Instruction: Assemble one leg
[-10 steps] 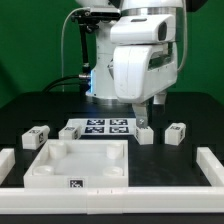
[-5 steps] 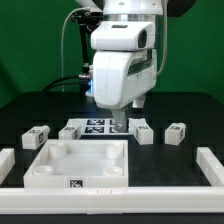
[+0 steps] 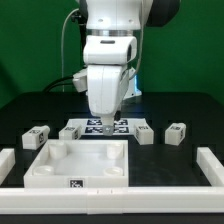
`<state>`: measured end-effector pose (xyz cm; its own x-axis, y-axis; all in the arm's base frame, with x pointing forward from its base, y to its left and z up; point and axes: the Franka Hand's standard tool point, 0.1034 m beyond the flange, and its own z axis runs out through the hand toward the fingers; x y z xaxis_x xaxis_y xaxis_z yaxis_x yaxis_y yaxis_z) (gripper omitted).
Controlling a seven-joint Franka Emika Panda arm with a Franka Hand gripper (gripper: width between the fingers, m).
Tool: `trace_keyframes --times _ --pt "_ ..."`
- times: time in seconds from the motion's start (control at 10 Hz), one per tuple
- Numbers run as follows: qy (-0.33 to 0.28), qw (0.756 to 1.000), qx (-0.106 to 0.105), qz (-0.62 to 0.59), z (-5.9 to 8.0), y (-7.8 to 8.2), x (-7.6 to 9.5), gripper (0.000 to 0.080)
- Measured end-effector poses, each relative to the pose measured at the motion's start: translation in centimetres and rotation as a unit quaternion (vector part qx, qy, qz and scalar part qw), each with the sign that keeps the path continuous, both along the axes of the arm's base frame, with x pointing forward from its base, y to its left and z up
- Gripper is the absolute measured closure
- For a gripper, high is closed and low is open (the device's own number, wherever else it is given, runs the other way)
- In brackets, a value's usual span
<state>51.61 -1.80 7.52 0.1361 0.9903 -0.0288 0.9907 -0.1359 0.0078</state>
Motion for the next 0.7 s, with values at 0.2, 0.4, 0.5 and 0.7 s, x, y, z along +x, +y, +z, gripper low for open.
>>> trace_keyframes --times 0.2,0.4,0.5,0.7 --pt "0.025 0.997 -0.013 0.075 -0.9 -1.2 -1.1 0.015" --pt "0.031 0.996 -0.014 0.08 -1.5 -1.4 -1.3 0.015" --pt "0.031 0.996 -0.014 0.08 -1.5 -1.4 -1.3 0.015" --pt "0.034 0.997 -0.009 0.066 -2.0 -1.8 -1.5 0.015"
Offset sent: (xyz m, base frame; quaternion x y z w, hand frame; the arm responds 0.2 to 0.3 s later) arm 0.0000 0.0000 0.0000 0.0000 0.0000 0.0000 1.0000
